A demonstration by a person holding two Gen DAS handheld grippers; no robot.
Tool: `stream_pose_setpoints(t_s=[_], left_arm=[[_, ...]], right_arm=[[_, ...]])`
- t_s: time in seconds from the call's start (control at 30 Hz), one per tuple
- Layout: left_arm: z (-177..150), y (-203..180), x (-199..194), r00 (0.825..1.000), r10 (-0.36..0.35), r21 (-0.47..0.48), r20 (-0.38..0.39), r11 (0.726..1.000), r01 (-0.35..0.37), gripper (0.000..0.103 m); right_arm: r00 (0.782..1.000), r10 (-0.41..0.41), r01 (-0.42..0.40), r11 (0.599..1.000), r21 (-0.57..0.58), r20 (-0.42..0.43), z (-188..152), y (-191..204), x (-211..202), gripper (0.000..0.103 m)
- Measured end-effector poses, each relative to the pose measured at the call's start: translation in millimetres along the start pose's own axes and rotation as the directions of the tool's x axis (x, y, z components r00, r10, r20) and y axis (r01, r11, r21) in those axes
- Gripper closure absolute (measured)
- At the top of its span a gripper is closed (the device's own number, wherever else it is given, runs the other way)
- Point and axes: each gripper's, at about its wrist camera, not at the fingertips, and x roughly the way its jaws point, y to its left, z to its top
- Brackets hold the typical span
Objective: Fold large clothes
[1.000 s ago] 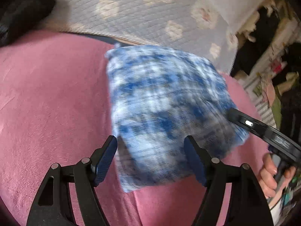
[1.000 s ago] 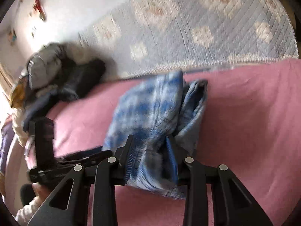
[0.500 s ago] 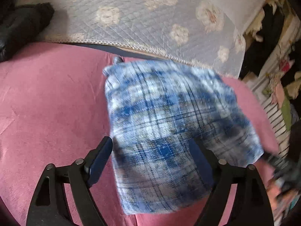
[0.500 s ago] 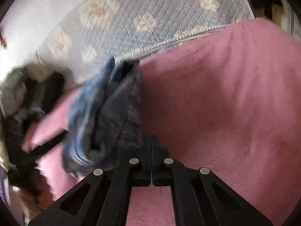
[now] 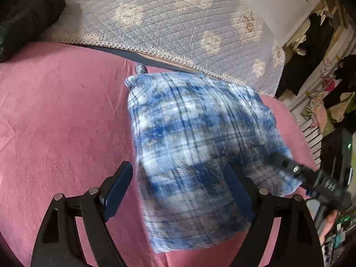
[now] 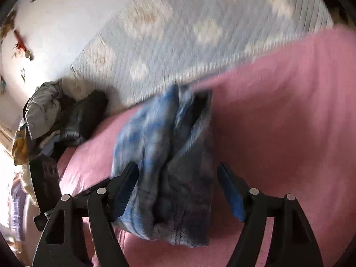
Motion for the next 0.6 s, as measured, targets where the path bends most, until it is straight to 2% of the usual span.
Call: stream_pose_setpoints(t_s=[0.1, 0.17, 0.23, 0.27, 0.3, 0.37, 0.4, 0.43, 0.47, 0.5, 0.53, 0.57, 0.6], left_arm=[[4.2, 17.8, 0.8, 1.0, -0.021, -0.058, -0.006, 0.998, 0.02, 0.019], [4.6, 33.0, 7.7, 0.996, -0.083, -0.13, -0.034, 0.988, 0.078, 0.018], [1.9, 45.5, 18.1, 0.982, -0.181, -0.212, -0.059, 0.963, 0.165, 0.018], [1.3, 47.7, 19.8, 0.979, -0.2, -0.223, -0.051, 0.957, 0.184, 0.018], [1.3, 46.5, 19.1, 0.976, -0.217, -0.213, -0.036, 0.956, 0.204, 0.018], [-0.1, 44.7, 21.8, 0.95, -0.312, -0.222, -0.025, 0.928, 0.299, 0.018], [-1.3, 43.6, 25.2, 0.939, -0.344, -0.228, -0.025, 0.916, 0.33, 0.018], [-1.6, 41.4, 27.4, 0.94, -0.34, -0.217, -0.025, 0.92, 0.327, 0.02], [-1.9, 39.6, 29.2, 0.945, -0.326, -0.206, -0.024, 0.927, 0.315, 0.037], [-2.2, 40.1, 32.2, 0.95, -0.312, -0.21, -0.027, 0.931, 0.3, 0.049], [-2.9, 43.0, 32.7, 0.949, -0.315, -0.232, -0.013, 0.924, 0.303, 0.056], [-3.3, 45.1, 29.5, 0.941, -0.338, -0.246, 0.017, 0.911, 0.332, 0.068], [-2.7, 43.6, 25.0, 0.938, -0.346, -0.237, 0.039, 0.908, 0.345, 0.073]], right_arm=[[0.999, 0.031, -0.031, 0.999, -0.045, 0.012, -3.2, 8.3, 0.3, 0.028], [0.998, 0.065, -0.065, 0.998, -0.019, -0.015, -3.8, 4.5, 6.1, 0.028], [0.997, 0.067, -0.066, 0.997, 0.034, -0.033, -6.1, -6.7, 16.9, 0.028], [0.996, 0.079, -0.075, 0.995, 0.069, -0.046, -7.8, -13.2, 21.0, 0.027], [0.989, 0.129, -0.118, 0.983, 0.143, -0.072, -10.1, -23.1, 27.4, 0.027], [0.976, 0.208, -0.188, 0.955, 0.229, -0.066, -14.7, -36.7, 27.2, 0.028], [0.973, 0.221, -0.201, 0.951, 0.234, -0.062, -15.4, -39.0, 27.1, 0.029], [0.974, 0.22, -0.2, 0.952, 0.231, -0.063, -15.4, -39.7, 27.4, 0.035], [0.974, 0.219, -0.2, 0.949, 0.243, -0.054, -16.4, -41.7, 26.9, 0.042], [0.973, 0.226, -0.208, 0.941, 0.266, -0.037, -18.1, -44.8, 25.7, 0.046], [0.973, 0.232, -0.217, 0.935, 0.28, -0.02, -19.7, -46.2, 24.9, 0.054], [0.972, 0.236, -0.224, 0.933, 0.28, -0.007, -21.3, -44.9, 24.4, 0.059], [0.974, 0.228, -0.22, 0.94, 0.261, 0.002, -22.0, -39.9, 22.6, 0.06]])
